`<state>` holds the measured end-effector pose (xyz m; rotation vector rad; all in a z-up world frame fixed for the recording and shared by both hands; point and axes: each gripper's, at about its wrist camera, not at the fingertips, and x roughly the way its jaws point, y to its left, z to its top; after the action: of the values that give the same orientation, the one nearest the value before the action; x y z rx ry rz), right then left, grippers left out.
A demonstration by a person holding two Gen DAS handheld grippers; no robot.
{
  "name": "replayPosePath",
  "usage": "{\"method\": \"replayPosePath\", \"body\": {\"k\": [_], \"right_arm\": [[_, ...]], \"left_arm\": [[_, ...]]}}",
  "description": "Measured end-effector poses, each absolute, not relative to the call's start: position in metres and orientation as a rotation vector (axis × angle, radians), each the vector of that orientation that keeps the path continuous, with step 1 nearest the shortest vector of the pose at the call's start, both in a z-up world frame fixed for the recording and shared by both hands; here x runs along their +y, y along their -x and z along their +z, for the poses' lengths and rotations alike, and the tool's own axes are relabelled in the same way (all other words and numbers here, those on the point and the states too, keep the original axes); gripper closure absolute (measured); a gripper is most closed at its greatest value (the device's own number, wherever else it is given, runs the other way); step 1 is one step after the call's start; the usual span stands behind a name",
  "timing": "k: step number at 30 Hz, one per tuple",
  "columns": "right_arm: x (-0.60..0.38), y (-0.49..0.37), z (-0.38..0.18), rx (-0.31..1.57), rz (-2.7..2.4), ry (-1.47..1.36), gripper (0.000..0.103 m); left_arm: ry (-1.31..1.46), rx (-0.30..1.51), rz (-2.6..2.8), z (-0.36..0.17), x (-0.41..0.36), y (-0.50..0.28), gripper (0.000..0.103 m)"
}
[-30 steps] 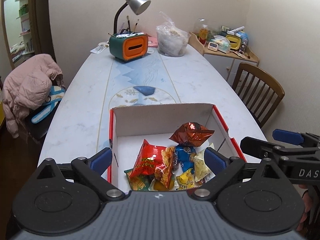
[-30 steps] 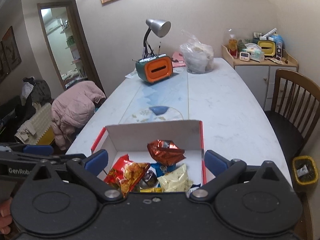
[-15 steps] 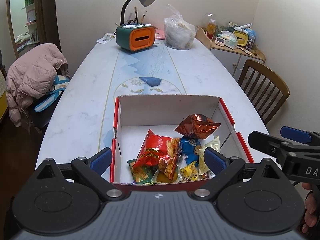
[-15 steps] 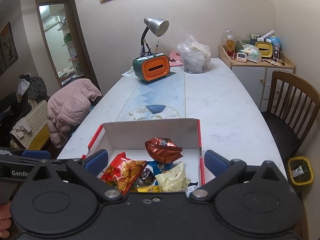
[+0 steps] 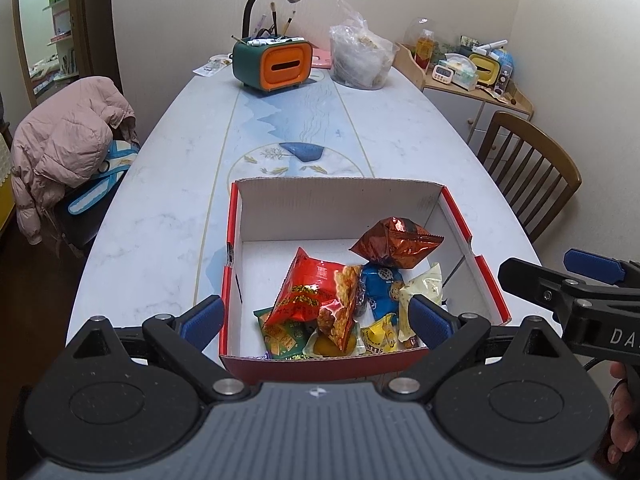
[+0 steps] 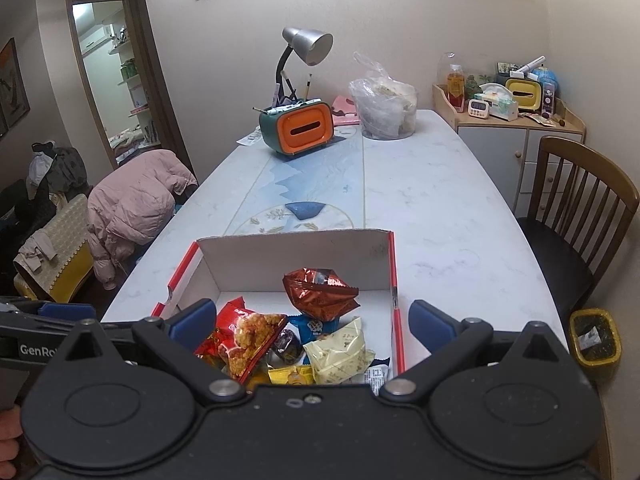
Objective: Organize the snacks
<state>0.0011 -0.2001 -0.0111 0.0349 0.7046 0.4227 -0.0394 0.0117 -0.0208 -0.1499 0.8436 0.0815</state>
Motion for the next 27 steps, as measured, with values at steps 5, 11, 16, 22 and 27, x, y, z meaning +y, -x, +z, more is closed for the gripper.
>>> {"method": "replayPosePath", "body": {"k": [5,11,16,22,27], "right_arm": [[-0.1992,-0.0002,-0.0113,0.710,0.417,-0.035,0.000],[-0.1991,-0.0004,-0.0116,0.708,0.407,-0.031,0.001],[-0.1982,0.0011,-0.0103,0.700,0.401,-0.029,0.000],[-0.1977,0.0022,-0.0094,0.692,0.396,-0.032,0.000],[-0.1981,0.0023,-0.0090,0.691,0.395,-0.032,0.000]], "left_arm": [[0.150,0.847,0.079,-0.0219,0.0116,0.0406,0.004],[0.146,0.840,0.079,-0.0204,0.0115,0.0408,0.004],[0.141,0.824,0.078,-0.0172,0.0113,0.0422,0.004],[0.137,0.810,0.075,-0.0140,0.0109,0.0427,0.004],[0.136,0.812,0.069,-0.0145,0.0107,0.0417,0.004]]}}
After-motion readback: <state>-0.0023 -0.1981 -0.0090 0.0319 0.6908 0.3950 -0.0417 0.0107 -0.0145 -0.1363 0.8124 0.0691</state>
